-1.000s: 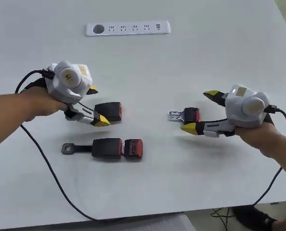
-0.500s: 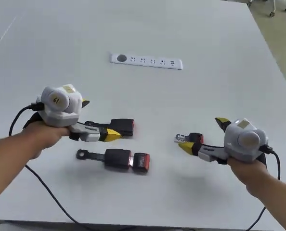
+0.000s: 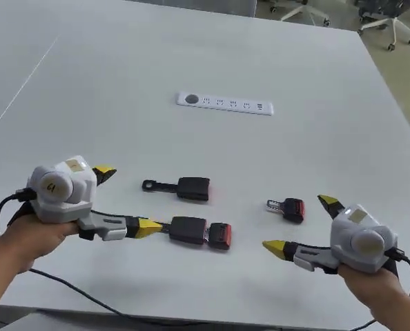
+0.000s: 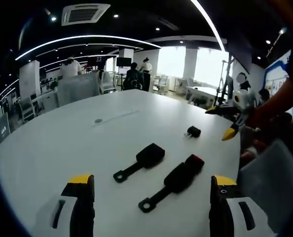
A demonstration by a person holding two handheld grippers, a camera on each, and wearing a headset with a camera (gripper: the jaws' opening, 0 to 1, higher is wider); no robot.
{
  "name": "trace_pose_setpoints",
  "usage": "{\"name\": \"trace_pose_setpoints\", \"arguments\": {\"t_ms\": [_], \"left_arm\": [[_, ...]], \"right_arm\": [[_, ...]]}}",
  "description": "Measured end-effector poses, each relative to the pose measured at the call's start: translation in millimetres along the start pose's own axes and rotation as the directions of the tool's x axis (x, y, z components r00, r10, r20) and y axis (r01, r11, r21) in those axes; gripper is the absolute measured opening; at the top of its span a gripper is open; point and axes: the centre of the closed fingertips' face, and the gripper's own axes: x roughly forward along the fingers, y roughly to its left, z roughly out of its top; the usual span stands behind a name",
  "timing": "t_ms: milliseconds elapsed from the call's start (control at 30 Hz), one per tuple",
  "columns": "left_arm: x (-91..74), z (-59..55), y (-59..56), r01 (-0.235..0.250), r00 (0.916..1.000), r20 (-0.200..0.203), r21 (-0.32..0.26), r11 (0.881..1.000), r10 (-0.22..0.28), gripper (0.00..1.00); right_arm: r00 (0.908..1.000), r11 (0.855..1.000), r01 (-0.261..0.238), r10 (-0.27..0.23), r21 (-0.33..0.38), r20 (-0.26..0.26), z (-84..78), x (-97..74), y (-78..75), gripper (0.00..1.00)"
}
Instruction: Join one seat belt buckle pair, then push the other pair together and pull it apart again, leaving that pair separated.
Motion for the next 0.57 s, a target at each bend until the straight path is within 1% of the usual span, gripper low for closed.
{"name": "trace_pose_setpoints", "arguments": {"t_ms": [67,133,200,233,267,433,567], "left_arm": [[-7.4,-1.2,0.1,-0.003,0.9999,0.014,-0.001,1.000,0.003,1.00],[-12.3,-1.9,1.9,-0.012,0.9998,0.019,-0.010,1.000,0.012,1.00],[-18.6,0.5,4.7,-0.029,0.9987,0.041,-0.018,0.999,0.029,1.00],[-22.0,1.8,5.1,-0.034,0.9979,0.054,-0.030,0.999,0.035,1.00],[-24.1,1.7,5.1,-0.038,0.9975,0.058,-0.030,0.999,0.039,1.00],[-33.9,-5.1,1.6,-0.046,0.9969,0.062,-0.025,0.999,0.048,1.00],[-40.0,-15.9,-2.9,-0.045,0.9976,0.050,-0.037,0.998,0.046,1.00]], "right_arm": [[1.0000,1.000,-0.001,0.001,-0.002,0.006,0.0,-4.4,7.2,1.00],[1.0000,1.000,-0.001,0.001,-0.003,0.002,-1.3,-8.3,12.7,1.00],[1.0000,1.000,0.003,-0.003,0.001,0.008,-1.8,-11.8,16.0,1.00],[0.9999,1.000,0.005,-0.005,0.004,0.014,-1.7,-13.6,17.9,1.00],[0.9999,1.000,0.007,-0.007,0.006,0.014,-1.8,-14.9,19.1,1.00],[0.9998,1.000,0.015,-0.016,0.012,0.013,-3.5,-22.2,24.6,1.00],[0.9996,0.999,0.022,-0.022,0.023,0.017,-5.4,-28.5,29.6,1.00]]}}
